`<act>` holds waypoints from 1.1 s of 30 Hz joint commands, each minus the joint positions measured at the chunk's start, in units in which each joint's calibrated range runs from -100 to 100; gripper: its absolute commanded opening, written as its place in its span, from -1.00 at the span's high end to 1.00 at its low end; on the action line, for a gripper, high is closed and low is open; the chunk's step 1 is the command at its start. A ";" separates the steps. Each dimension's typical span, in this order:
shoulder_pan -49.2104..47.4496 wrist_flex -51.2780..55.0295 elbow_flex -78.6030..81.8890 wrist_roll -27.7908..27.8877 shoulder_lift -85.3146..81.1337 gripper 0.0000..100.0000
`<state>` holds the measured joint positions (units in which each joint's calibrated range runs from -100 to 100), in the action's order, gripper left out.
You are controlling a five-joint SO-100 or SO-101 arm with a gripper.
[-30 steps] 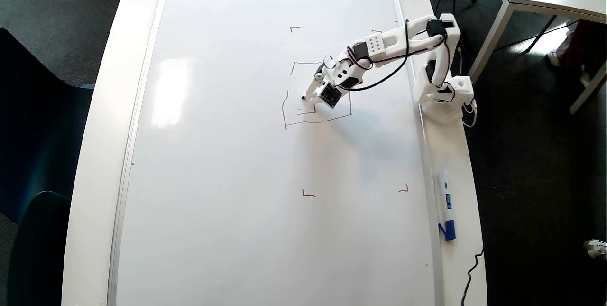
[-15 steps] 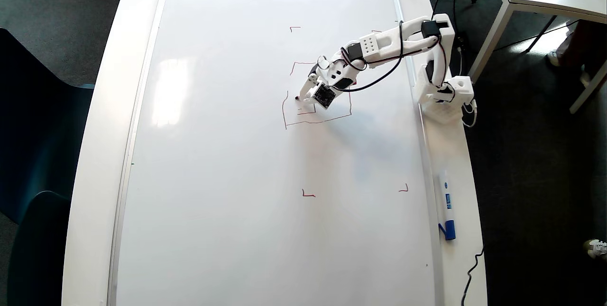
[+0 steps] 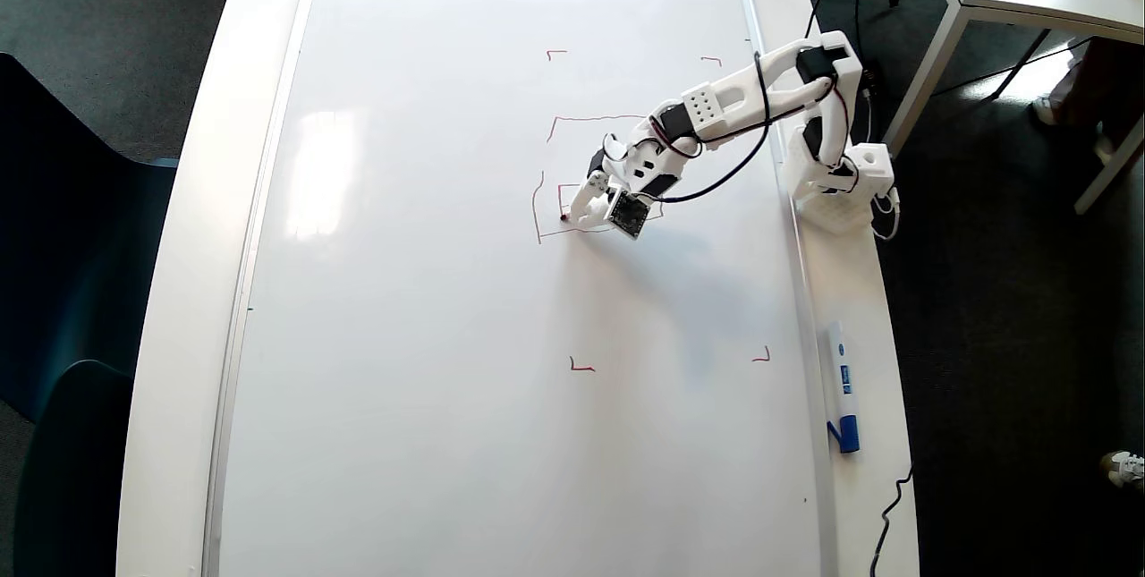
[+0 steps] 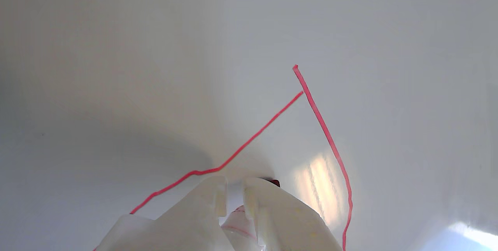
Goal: Draw on a whiteboard a robot head using a pen attached to the gripper
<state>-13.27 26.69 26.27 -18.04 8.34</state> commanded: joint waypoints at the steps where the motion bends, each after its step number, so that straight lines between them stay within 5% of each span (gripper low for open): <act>1: -1.05 -0.36 -1.62 -0.19 -0.17 0.98; 33: 11.47 -3.06 8.00 2.17 -10.57 0.98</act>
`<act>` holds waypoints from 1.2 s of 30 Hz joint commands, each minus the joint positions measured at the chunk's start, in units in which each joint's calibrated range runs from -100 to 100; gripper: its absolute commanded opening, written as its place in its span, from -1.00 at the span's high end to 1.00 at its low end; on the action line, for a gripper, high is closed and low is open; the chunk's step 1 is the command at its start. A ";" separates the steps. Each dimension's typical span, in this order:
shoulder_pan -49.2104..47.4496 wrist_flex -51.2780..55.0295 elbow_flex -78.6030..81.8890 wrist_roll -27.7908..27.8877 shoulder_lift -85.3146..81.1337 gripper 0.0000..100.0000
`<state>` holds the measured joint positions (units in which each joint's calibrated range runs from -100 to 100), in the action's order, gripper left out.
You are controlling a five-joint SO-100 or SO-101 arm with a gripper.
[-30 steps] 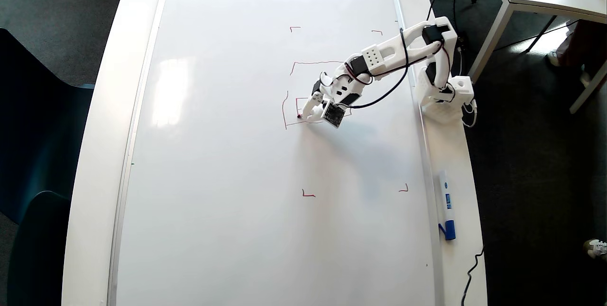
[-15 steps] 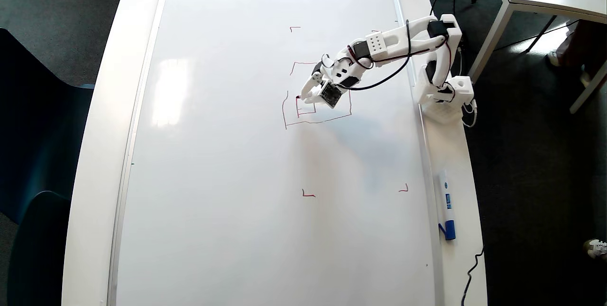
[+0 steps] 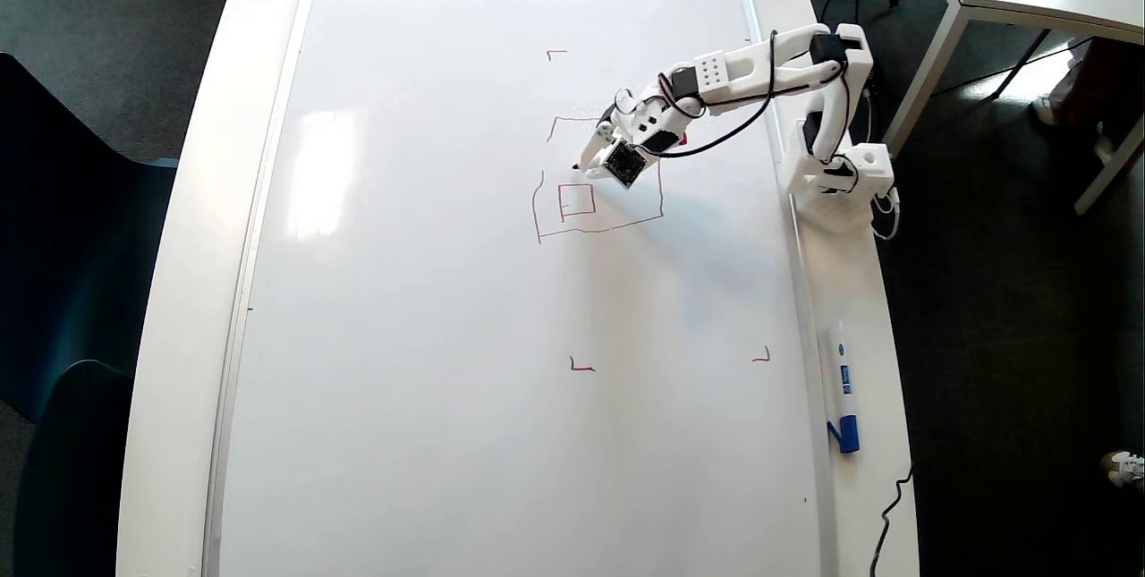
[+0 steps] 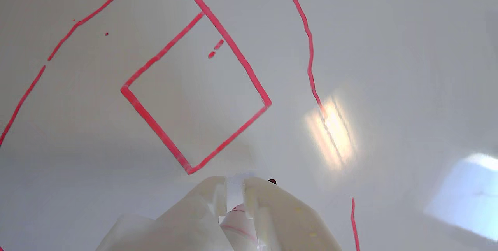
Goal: Draw on a whiteboard a robot head using a pen attached to the gripper
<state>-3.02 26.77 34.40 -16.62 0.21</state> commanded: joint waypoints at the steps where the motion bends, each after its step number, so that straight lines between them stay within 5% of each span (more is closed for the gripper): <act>1: 1.51 -3.84 -0.04 0.80 -2.43 0.98; 36: 3.35 -4.45 3.50 0.64 -2.35 0.98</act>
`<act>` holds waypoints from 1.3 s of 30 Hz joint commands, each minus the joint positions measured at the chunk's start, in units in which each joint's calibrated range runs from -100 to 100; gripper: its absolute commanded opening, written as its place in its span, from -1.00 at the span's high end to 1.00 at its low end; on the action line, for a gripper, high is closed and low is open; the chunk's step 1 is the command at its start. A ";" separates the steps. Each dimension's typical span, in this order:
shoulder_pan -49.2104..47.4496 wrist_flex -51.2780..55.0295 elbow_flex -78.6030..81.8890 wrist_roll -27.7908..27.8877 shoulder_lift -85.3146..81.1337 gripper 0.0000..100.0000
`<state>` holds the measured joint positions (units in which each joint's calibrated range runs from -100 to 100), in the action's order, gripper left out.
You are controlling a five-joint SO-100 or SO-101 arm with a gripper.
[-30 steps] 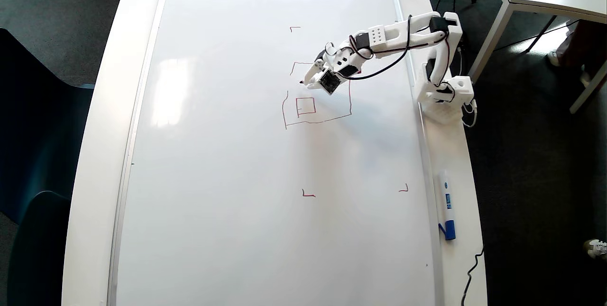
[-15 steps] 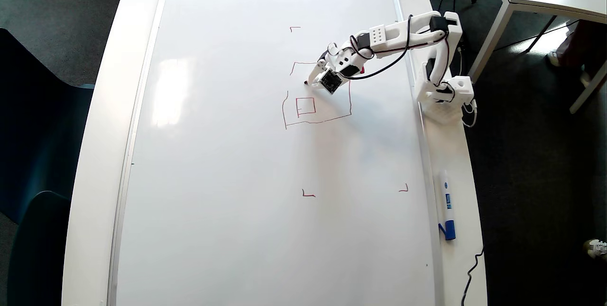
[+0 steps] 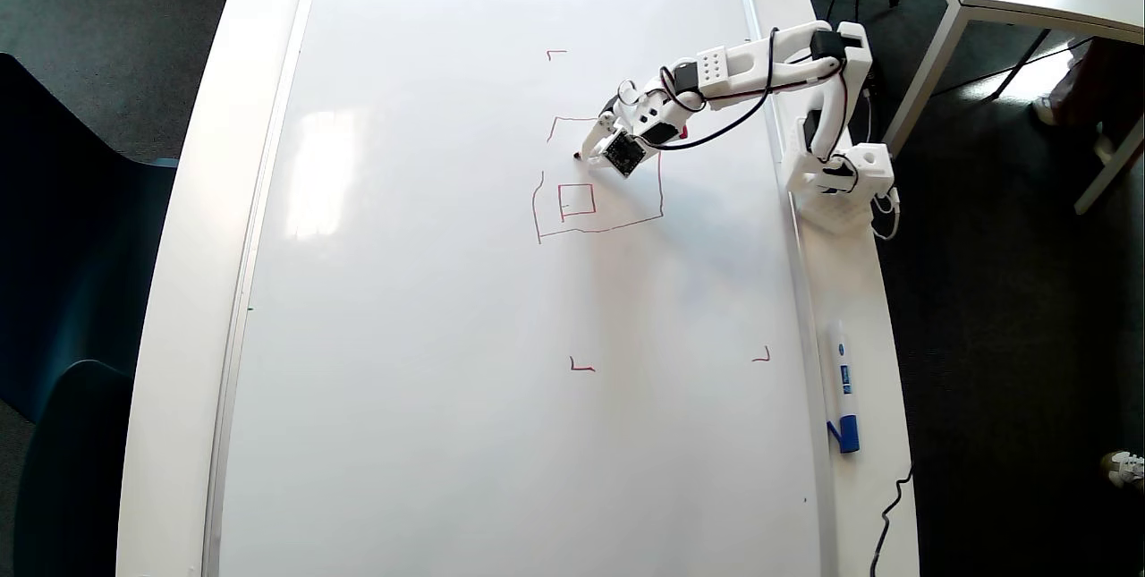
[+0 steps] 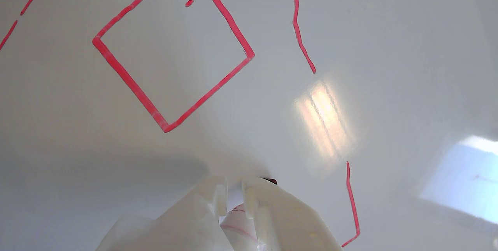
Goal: Draw on a whiteboard a robot head using a pen attached to the gripper
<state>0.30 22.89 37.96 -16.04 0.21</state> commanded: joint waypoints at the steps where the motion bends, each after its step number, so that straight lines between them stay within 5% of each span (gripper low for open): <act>1: 0.03 -0.56 -0.06 0.11 -2.35 0.98; 39: 2.61 0.22 17.55 -0.21 -17.28 0.98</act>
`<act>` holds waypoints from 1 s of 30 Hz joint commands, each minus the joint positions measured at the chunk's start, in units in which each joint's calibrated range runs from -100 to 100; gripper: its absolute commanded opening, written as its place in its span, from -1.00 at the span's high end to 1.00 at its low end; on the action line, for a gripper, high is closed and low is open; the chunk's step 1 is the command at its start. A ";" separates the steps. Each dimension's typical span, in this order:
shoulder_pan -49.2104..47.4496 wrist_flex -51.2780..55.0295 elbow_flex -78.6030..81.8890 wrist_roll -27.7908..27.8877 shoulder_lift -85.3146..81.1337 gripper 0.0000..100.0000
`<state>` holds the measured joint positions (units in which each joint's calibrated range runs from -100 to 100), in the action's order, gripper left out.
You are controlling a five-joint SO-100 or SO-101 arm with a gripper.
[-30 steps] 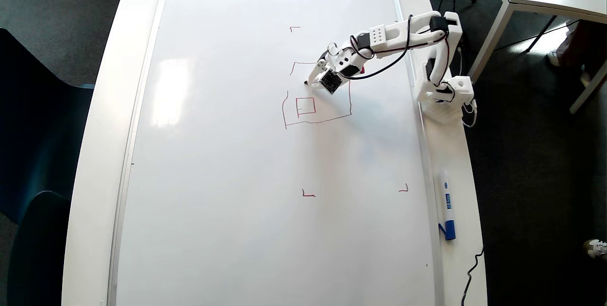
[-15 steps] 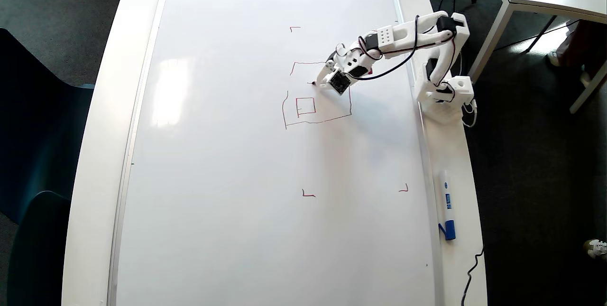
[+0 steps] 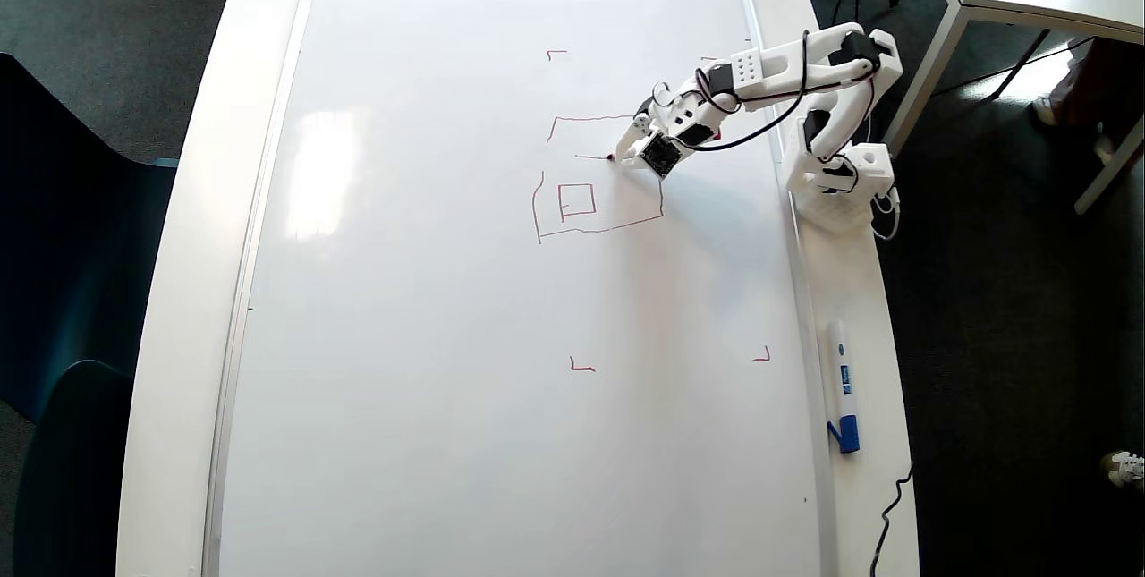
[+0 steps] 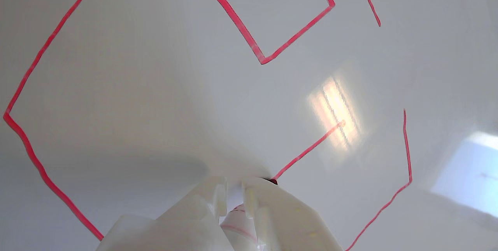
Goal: Draw on a whiteboard a robot head using a pen attached to the gripper
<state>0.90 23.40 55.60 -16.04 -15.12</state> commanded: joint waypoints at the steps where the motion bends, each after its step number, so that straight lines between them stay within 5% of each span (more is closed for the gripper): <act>1: 2.82 -0.28 0.10 0.00 -2.11 0.98; 18: 6.28 -0.55 -1.53 0.22 -1.61 0.98; 30: 5.17 -0.98 -18.33 0.22 14.16 0.98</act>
<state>6.71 22.89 42.44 -16.04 -3.26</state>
